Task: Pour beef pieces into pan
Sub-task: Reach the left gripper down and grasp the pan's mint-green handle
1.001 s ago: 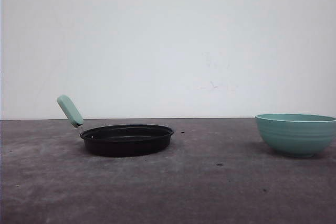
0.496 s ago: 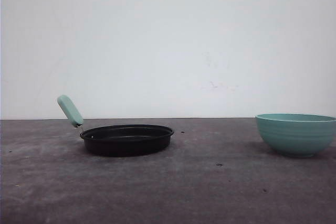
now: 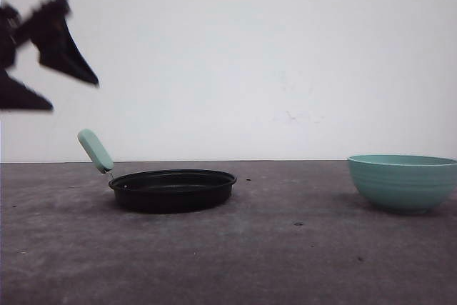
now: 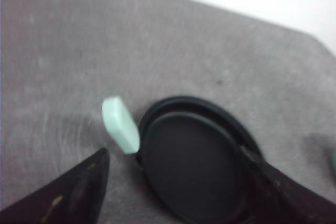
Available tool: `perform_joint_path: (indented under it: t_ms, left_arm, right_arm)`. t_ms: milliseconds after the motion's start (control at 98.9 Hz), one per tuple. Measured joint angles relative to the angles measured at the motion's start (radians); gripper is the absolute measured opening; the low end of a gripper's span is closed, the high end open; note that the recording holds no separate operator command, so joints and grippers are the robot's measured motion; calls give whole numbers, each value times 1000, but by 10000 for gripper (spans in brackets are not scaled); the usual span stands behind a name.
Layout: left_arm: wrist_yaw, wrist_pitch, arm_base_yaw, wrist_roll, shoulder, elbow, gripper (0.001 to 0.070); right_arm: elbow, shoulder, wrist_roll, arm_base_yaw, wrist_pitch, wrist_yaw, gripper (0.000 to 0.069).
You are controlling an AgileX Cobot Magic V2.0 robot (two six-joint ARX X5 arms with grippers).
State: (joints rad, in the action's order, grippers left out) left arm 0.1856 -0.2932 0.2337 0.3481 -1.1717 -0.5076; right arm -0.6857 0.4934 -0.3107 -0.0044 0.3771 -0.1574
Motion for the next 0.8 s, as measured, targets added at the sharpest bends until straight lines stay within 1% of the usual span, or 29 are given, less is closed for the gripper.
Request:
perform_joint_path:
  t_ms: [142, 283, 334, 435, 556, 678, 728, 758, 799]
  left_arm:
    - [-4, -111, 0, 11, -159, 0, 467]
    - [-4, -270, 0, 11, -269, 0, 467]
    - [-6, -302, 0, 11, -304, -8, 467]
    - [-29, -310, 0, 11, -380, -55, 467]
    - [-30, -307, -2, 11, -447, -120, 467]
    - [-30, -277, -2, 11, -494, -184, 465]
    - [-30, -256, -3, 11, -508, -206, 436]
    - [-30, -246, -4, 11, -513, -214, 400]
    - [-30, -233, -4, 11, -517, -220, 333]
  right_arm:
    - [0, 0, 0, 0, 0, 0, 513]
    - [0, 0, 0, 0, 0, 0, 513]
    - [0, 0, 0, 0, 0, 2, 513]
    - [0, 0, 8, 0, 0, 2, 512]
    - [0, 1, 24, 0, 0, 4, 493]
    - [0, 4, 27, 0, 0, 4, 487]
    - [0, 4, 27, 0, -1, 4, 486]
    - [0, 4, 28, 0, -1, 4, 486]
    - [0, 4, 29, 0, -1, 4, 485]
